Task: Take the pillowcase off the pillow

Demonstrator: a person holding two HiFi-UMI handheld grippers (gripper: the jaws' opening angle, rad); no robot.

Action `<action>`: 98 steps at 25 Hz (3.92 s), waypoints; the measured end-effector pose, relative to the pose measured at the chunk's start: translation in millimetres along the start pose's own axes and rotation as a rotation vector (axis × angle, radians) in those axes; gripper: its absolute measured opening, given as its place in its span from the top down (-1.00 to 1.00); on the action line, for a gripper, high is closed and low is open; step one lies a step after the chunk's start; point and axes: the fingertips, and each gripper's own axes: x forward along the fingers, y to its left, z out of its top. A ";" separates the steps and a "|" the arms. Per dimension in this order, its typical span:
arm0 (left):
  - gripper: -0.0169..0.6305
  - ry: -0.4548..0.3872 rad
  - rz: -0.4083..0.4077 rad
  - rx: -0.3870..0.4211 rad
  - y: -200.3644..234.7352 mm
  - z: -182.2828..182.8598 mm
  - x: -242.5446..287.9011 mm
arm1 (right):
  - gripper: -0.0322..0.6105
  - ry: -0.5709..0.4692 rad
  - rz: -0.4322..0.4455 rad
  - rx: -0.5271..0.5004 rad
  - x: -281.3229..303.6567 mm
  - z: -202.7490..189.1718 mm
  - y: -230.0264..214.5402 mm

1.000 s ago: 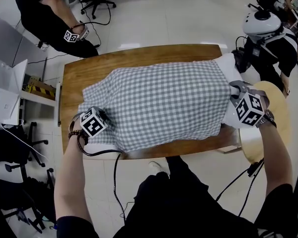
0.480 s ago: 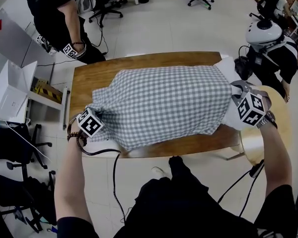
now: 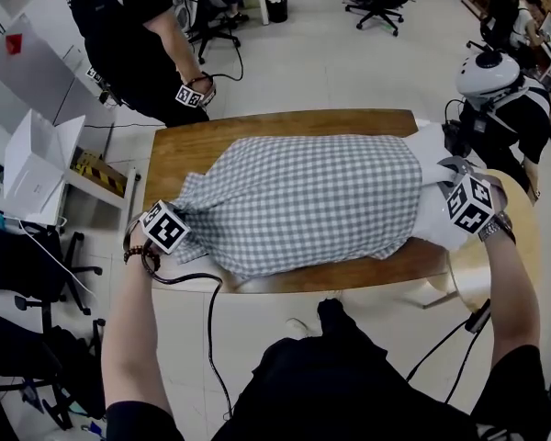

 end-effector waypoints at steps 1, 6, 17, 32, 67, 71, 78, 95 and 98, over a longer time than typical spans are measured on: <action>0.93 0.000 0.003 -0.004 1.0 -0.7 -0.9 | 0.86 0.008 0.000 0.005 0.0 -3.3 -0.5; 0.92 -0.056 0.037 0.009 16.1 8.0 -11.4 | 0.86 0.051 0.006 0.040 3.7 -18.4 -4.3; 0.91 -0.068 -0.004 0.036 -1.3 -5.2 25.6 | 0.54 0.054 0.110 0.034 38.6 -30.0 25.1; 0.06 -0.293 -0.072 0.201 -51.3 74.1 -12.8 | -0.19 -0.112 0.308 -0.081 -8.8 48.9 59.4; 0.24 -0.009 -0.322 0.277 -20.6 75.8 163.1 | -0.04 -0.074 0.468 -0.041 155.6 79.8 62.1; 0.58 0.001 -0.345 0.283 -27.0 80.1 161.4 | 0.41 -0.098 0.440 -0.040 149.5 83.2 54.8; 0.91 0.014 -0.297 0.260 -21.0 76.7 155.3 | 0.77 -0.127 0.378 -0.067 134.3 91.0 43.8; 0.92 -0.007 -0.085 0.128 -17.2 64.5 79.1 | 0.85 -0.191 0.171 -0.125 37.7 82.5 23.9; 0.92 -0.009 -0.055 0.106 -14.7 60.0 65.9 | 0.85 -0.190 0.163 -0.130 32.3 78.5 28.9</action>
